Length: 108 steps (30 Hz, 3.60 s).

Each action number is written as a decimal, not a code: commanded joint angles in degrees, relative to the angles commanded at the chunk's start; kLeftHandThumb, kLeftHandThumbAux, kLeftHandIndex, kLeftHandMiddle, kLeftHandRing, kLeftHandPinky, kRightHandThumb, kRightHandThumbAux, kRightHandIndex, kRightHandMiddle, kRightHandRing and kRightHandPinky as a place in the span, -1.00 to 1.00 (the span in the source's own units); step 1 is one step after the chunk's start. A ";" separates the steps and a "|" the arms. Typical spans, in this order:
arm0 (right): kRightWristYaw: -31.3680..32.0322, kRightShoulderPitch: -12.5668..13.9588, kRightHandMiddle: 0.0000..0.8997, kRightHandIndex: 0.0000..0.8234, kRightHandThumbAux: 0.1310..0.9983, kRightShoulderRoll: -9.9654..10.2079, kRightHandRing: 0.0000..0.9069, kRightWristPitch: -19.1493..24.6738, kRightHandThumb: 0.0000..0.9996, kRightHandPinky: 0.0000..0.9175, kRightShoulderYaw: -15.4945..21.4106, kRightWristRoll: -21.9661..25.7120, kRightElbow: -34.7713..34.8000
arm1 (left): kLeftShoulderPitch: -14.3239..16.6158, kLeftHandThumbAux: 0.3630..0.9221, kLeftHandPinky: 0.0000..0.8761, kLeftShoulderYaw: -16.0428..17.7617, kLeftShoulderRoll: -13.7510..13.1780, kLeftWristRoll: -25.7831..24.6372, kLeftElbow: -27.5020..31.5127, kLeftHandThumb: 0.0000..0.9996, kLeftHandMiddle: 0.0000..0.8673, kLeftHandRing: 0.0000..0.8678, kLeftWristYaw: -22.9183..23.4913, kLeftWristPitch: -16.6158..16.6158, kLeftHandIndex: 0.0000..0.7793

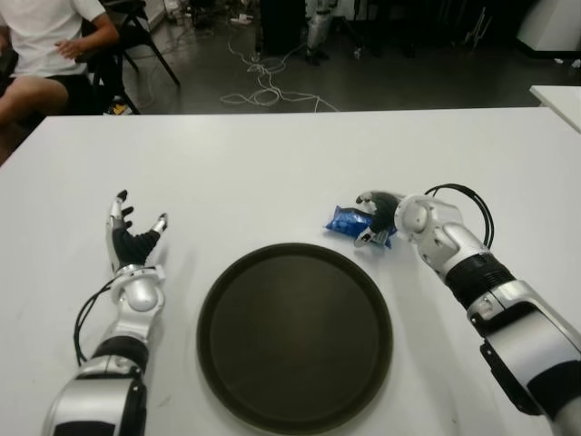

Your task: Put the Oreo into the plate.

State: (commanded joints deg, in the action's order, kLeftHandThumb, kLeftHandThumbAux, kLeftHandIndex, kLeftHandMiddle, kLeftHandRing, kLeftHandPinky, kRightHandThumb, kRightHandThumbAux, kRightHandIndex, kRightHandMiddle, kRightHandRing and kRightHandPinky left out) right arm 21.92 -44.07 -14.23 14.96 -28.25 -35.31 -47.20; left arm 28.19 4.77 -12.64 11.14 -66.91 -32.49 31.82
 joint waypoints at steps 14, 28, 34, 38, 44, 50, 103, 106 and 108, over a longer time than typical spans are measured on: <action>-3.01 -0.78 -0.73 -0.78 0.48 1.88 -0.83 -1.64 -1.00 -1.00 0.15 0.56 -4.59 | -0.07 0.51 -0.54 -0.26 -0.24 0.42 -0.07 -0.54 -0.70 -0.65 -0.21 -0.04 -0.71; -7.64 -0.18 -0.80 -0.85 0.52 3.39 -0.89 -3.36 -1.00 -1.00 -0.38 0.10 -5.93 | -0.19 0.49 -0.55 -0.30 -0.13 0.37 0.19 -0.54 -0.72 -0.66 0.12 0.15 -0.73; -8.58 0.42 -0.79 -0.84 0.54 3.64 -0.88 -3.21 -1.00 -1.00 0.06 0.57 -5.17 | -0.09 0.48 -0.57 -0.50 -0.27 0.71 0.09 -0.57 -0.73 -0.68 -0.41 -0.44 -0.74; -8.29 0.27 -0.80 -0.82 0.52 3.86 -0.87 -2.53 -1.00 -1.00 0.09 0.63 -5.24 | -0.04 0.49 -0.57 -0.43 -0.20 0.57 0.13 -0.58 -0.71 -0.67 -0.47 -0.59 -0.72; -7.73 0.13 -0.81 -0.84 0.50 4.13 -0.89 -1.79 -1.00 -1.00 -0.10 0.53 -5.04 | -0.08 0.51 -0.50 -0.35 -0.18 0.47 0.23 -0.52 -0.69 -0.64 -0.56 -0.52 -0.69; -7.73 0.52 -0.80 -0.82 0.52 4.17 -0.88 -1.52 -1.00 -1.00 -0.02 0.67 -4.37 | -0.18 0.47 -0.54 -0.24 -0.14 0.30 0.32 -0.51 -0.72 -0.66 -0.29 -0.28 -0.71; -28.36 2.27 0.37 0.01 0.41 4.97 0.36 -6.65 0.30 0.38 1.09 0.12 -9.49 | -0.32 0.52 -0.50 -0.78 -0.35 0.90 0.53 -0.55 -0.74 -0.66 -0.47 0.16 -0.72; -30.10 2.12 0.47 0.03 0.40 5.25 0.45 -7.66 0.35 0.43 1.65 0.67 -10.52 | -0.26 0.52 -0.49 -0.67 -0.34 0.73 0.53 -0.53 -0.73 -0.65 -0.32 0.13 -0.71; -30.98 2.09 0.52 0.04 0.39 5.49 0.49 -8.58 0.36 0.46 2.51 1.42 -11.17 | -0.25 0.52 -0.48 -0.63 -0.32 0.68 0.50 -0.51 -0.73 -0.65 -0.31 0.16 -0.71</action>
State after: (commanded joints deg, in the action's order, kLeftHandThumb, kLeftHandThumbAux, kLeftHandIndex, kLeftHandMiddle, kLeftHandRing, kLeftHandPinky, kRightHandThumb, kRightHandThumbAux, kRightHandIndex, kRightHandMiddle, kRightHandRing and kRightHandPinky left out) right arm -9.06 -41.99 -8.74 6.38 -25.74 -33.89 -58.37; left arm 27.94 4.15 -12.96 11.82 -66.40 -32.81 31.99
